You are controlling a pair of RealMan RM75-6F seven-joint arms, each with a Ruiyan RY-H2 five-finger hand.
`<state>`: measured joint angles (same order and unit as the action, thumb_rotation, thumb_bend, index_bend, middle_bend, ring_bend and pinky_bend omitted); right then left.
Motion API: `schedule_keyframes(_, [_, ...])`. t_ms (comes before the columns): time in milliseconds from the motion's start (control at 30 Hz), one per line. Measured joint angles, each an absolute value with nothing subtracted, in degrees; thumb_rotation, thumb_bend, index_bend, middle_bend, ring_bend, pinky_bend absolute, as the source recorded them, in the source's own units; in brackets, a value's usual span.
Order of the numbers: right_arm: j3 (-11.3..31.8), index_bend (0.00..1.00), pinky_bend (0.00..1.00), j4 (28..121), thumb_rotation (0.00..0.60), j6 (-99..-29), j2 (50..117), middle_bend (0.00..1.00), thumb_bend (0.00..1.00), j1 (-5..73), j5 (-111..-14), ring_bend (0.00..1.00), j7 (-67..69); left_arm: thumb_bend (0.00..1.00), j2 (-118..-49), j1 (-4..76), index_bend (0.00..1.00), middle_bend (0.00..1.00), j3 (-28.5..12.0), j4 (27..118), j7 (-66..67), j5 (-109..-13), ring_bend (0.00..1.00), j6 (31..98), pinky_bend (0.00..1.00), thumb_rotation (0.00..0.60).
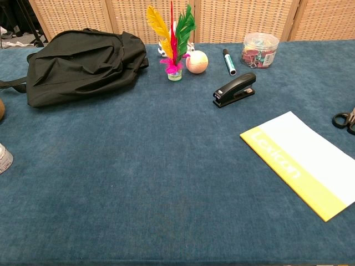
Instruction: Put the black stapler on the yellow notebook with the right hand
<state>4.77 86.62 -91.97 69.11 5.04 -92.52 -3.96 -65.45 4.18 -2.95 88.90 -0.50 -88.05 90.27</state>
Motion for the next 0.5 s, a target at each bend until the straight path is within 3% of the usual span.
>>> schedule_keyframes(333, [3.88, 0.02, 0.00, 86.15, 0.600, -88.41, 69.35, 0.00, 0.00, 6.71, -93.27, 0.00, -2.00, 0.00, -65.16, 4.13, 0.00, 0.00, -3.10, 89.33, -0.40, -87.65, 0.00, 89.91, 0.00, 0.600])
schedule_keyframes(500, [4.60, 0.05, 0.00, 83.85, 0.600, -81.85, 69.22, 0.00, 0.00, 13.78, -96.09, 0.00, 3.82, 0.00, -65.46, 4.35, 0.00, 0.00, -3.21, 88.99, -0.60, -88.11, 0.00, 89.96, 0.00, 0.600])
